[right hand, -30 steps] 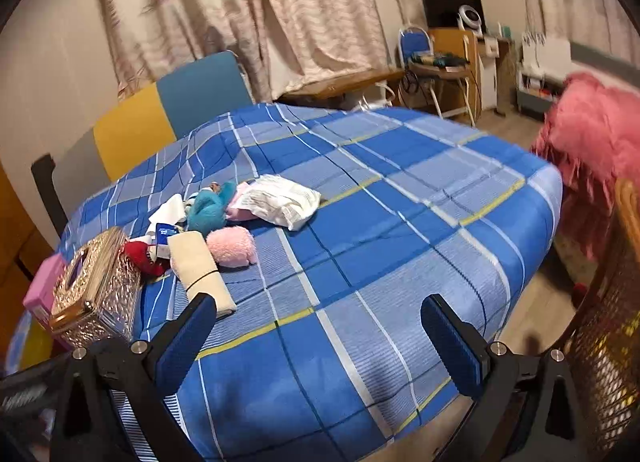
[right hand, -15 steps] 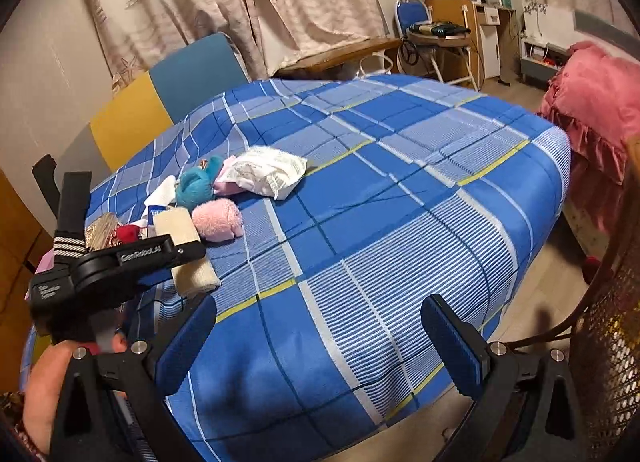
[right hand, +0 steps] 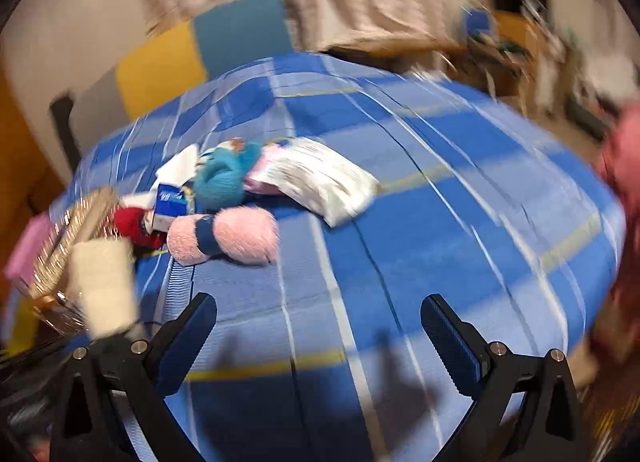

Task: Organize soft objects
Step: 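Carry the beige towel toward the gold tray while the right gripper grasps the pink roll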

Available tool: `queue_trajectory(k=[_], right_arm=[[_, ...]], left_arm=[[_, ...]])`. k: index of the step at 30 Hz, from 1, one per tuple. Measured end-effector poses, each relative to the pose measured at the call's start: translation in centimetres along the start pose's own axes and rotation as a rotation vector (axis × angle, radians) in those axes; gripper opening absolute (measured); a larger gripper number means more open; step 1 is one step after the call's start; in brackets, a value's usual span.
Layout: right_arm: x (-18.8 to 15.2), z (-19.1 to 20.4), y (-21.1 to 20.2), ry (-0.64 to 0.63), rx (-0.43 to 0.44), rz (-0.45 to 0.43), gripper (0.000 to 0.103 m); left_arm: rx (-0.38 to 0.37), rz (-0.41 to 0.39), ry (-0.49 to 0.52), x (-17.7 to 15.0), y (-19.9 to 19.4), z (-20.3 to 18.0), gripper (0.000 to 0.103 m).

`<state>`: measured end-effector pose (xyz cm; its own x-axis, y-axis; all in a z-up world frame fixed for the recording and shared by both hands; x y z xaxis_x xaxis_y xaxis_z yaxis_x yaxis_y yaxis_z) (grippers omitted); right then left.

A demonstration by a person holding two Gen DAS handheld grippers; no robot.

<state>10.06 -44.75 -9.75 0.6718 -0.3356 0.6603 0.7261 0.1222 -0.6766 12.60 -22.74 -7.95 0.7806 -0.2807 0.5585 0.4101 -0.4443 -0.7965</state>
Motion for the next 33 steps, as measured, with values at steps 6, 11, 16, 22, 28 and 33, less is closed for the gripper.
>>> queue_trajectory(k=[6,11,16,22,28,33], right_arm=[[2.7,2.4,5.3,-0.189,-0.045,0.076,0.100],[3.6,3.9,8.9,-0.262,-0.016,0.129,0.098],[4.1,7.7,12.2,-0.573,-0.005,0.283,0.098],[4.1,8.7,15.3,-0.589,-0.002,0.426,0.069],[3.3,9.5,14.7,-0.567,-0.078,0.418,0.051],[3.6,9.2,12.2,-0.445,-0.071,0.376,0.047]], left_arm=[[-0.003,-0.046,-0.001,-2.9,-4.3,2.1,0.033],[0.011,-0.061,-0.043,-4.6,-7.6,5.4,0.033],[0.048,-0.096,-0.096,-5.1,-10.6,9.1,0.033],[0.126,-0.146,-0.181,-4.6,-13.7,14.7,0.033],[0.239,-0.159,-0.249,-4.1,-15.8,21.2,0.033],[0.306,-0.122,-0.335,-3.3,-16.3,27.6,0.033]])
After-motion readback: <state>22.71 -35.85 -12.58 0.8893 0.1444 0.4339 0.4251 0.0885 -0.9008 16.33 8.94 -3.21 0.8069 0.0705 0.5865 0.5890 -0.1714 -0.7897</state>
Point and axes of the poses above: each gripper's, at about its wrist camera, not at the fingertips, and y roughly the way its jaws point, z to its left, x to its top, the point moved 1 cm from there along y, roughly the way its jaws point, and after that the axes turned 15 degrees about x, right-handed, at the moved point
